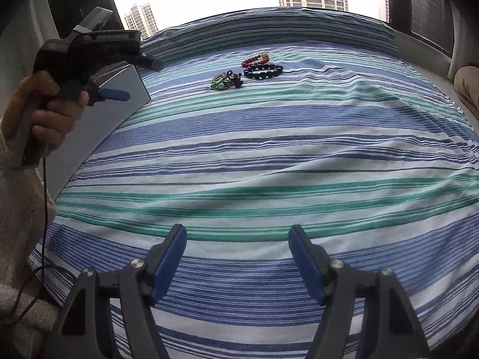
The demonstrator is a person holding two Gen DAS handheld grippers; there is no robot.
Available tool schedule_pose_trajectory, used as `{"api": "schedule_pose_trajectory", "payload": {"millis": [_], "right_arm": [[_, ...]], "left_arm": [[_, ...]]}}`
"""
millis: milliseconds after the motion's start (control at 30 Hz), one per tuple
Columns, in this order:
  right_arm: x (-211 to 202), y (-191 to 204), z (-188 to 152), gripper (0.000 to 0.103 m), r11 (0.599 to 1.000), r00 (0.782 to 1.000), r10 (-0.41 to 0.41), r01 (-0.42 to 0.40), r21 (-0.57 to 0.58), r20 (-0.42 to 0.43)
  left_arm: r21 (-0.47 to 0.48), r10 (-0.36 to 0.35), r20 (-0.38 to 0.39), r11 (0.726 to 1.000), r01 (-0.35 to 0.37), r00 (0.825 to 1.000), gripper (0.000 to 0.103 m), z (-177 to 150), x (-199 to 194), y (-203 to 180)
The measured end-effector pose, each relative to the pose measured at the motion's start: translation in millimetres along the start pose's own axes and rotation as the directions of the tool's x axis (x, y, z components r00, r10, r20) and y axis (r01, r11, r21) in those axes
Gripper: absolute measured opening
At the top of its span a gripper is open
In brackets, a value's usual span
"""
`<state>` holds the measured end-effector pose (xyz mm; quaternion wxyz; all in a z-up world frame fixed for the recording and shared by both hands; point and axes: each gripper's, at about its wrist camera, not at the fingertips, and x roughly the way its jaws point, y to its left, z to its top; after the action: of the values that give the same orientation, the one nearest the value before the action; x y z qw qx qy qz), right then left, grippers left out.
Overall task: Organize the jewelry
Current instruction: 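Grasp the gold keyring with the square charm with the left gripper and lift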
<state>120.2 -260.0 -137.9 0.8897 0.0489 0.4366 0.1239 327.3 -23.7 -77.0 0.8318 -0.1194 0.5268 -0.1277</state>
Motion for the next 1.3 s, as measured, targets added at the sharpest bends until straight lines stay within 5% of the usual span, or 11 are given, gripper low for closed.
{"api": "schedule_pose_trajectory", "payload": {"millis": [200, 533, 667, 700, 933, 1300], "right_arm": [[1.1, -3.8, 0.6, 0.072, 1.000, 1.000, 0.002, -0.002, 0.004, -0.004], [5.2, -17.8, -1.8, 0.072, 0.999, 1.000, -0.005, 0.005, 0.035, -0.018], [8.7, -20.5, -1.7, 0.072, 0.999, 1.000, -0.003, 0.005, 0.043, -0.027], [8.5, -21.0, -1.5, 0.072, 0.999, 1.000, -0.004, 0.005, 0.045, -0.026], [4.3, -22.2, -0.3, 0.072, 0.999, 1.000, -0.009, 0.009, 0.047, -0.011], [-6.6, -9.5, -0.3, 0.072, 0.999, 1.000, 0.013, -0.014, 0.030, 0.019]], "left_arm": [[-0.032, 0.034, -0.035, 0.999, -0.036, 0.999, 0.079, 56.0, 62.0, -10.7], [0.022, 0.084, -0.039, 0.996, -0.083, 0.996, 0.064, 66.2, 109.3, -29.6], [0.114, 0.105, -0.017, 0.988, -0.102, 0.994, 0.018, 56.7, 110.2, -43.8], [0.116, 0.103, -0.017, 0.988, -0.100, 0.995, 0.016, 56.5, 109.8, -43.5], [0.043, 0.048, 0.052, 0.998, -0.050, 0.998, 0.011, 50.8, 58.6, -25.4], [0.039, -0.044, 0.148, 0.998, 0.039, 0.988, 0.000, -3.0, -58.4, -4.0]]}}
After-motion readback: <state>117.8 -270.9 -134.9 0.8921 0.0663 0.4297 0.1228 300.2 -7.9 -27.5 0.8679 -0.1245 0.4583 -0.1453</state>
